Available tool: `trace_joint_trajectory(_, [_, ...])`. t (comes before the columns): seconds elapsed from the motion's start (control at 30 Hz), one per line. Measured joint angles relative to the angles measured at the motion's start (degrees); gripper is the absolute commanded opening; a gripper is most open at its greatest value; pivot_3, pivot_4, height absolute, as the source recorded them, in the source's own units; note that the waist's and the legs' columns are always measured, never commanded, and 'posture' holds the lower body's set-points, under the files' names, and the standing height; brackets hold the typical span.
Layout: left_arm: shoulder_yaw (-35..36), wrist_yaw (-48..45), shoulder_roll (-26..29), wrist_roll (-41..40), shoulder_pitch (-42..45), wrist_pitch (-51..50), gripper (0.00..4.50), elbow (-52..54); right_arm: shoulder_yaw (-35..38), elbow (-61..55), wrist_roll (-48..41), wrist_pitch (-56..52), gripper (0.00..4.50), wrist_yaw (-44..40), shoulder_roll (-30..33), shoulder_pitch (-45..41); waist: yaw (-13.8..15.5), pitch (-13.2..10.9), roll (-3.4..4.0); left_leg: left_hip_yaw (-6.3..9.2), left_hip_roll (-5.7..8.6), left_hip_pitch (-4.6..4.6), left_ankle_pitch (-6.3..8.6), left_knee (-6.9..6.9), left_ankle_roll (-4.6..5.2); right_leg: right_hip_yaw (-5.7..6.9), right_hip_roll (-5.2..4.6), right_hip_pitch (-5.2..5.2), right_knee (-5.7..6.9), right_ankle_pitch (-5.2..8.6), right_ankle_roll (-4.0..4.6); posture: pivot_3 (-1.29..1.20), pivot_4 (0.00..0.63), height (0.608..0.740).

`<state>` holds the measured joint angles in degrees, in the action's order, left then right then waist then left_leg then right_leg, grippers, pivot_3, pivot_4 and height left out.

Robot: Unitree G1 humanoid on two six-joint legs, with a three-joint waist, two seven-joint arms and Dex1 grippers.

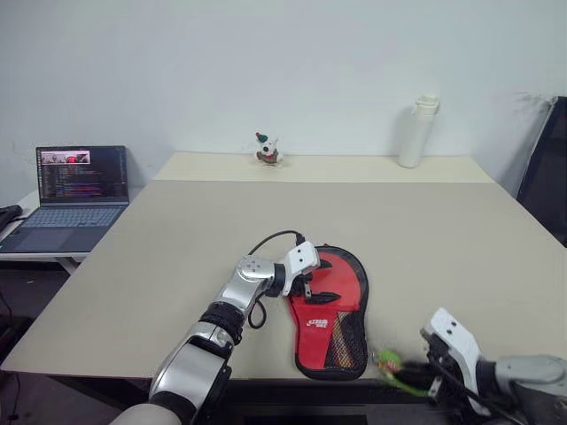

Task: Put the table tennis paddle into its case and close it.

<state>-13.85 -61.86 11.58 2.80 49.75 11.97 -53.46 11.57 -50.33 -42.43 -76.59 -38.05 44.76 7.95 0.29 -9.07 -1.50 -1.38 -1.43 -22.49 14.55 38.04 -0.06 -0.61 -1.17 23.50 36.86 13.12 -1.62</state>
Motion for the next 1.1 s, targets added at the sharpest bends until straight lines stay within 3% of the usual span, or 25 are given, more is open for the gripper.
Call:
trace_joint_trajectory(0.3, [-0.1,0.3,0.0,0.1,0.1,0.8,4.26,-0.4,0.7,-2.9,-7.2,1.7,0.02,-1.3,0.8,2.7,-0.2,0.0,-0.03,0.17,-0.02,0.06,0.00,-0.01,-0.01,0.05,0.00,-0.07,-0.05,0.04,0.05,0.00,0.150,0.740])
trace_joint_trajectory(0.53, [-0.2,0.5,0.1,0.1,0.0,0.8,4.26,-0.2,-1.6,-1.8,-9.1,2.1,0.02,1.9,0.2,-0.6,-0.2,0.0,-0.05,0.25,-0.02,0.06,0.00,-0.01,-0.01,0.09,0.00,-0.07,-0.05,0.07,0.10,0.00,0.150,0.740])
trace_joint_trajectory(0.57, [-0.2,0.5,0.1,0.1,-0.1,0.8,4.26,-0.1,-1.3,-1.4,-10.3,2.4,0.66,1.5,0.7,-1.0,-0.2,0.0,-0.05,0.24,-0.02,0.06,0.00,-0.02,-0.01,0.09,0.00,-0.07,-0.05,0.06,0.09,0.00,0.150,0.740])
trace_joint_trajectory(0.7, [-0.2,0.5,0.4,0.1,-0.3,0.8,4.26,0.3,0.8,0.6,-15.4,4.0,1.83,-0.5,1.4,-5.0,-0.4,0.0,-0.08,0.26,-0.04,0.08,0.00,-0.04,-0.01,0.09,0.01,-0.08,-0.05,0.06,0.08,0.00,0.150,0.740])
trace_joint_trajectory(0.87, [-0.2,0.1,1.5,-0.3,-1.7,-0.7,4.26,3.3,1.0,13.3,-12.7,8.4,3.44,0.9,1.4,-16.8,-0.6,-0.1,-0.12,0.14,-0.04,0.13,0.00,-0.03,-0.01,0.00,0.00,-0.08,-0.05,0.12,0.20,0.00,0.150,0.740])
trace_joint_trajectory(0.97, [0.6,-1.5,2.7,-1.6,-3.0,-2.7,4.26,6.5,1.2,19.4,-8.8,12.3,3.44,0.8,2.4,-20.2,-0.6,-0.1,-0.13,0.16,-0.07,-0.08,0.01,-0.14,0.00,0.02,0.04,0.12,-0.07,0.07,0.10,0.00,0.150,0.740])
trace_joint_trajectory(1.1, [5.1,-5.8,8.7,-8.0,-6.2,-12.0,4.26,15.4,-2.3,29.7,1.2,24.0,3.44,-1.2,1.7,-23.3,-1.1,-0.5,-0.18,0.02,-0.12,-0.52,0.04,-0.17,0.07,-0.17,0.32,0.75,0.11,0.09,0.15,0.00,0.150,0.740])
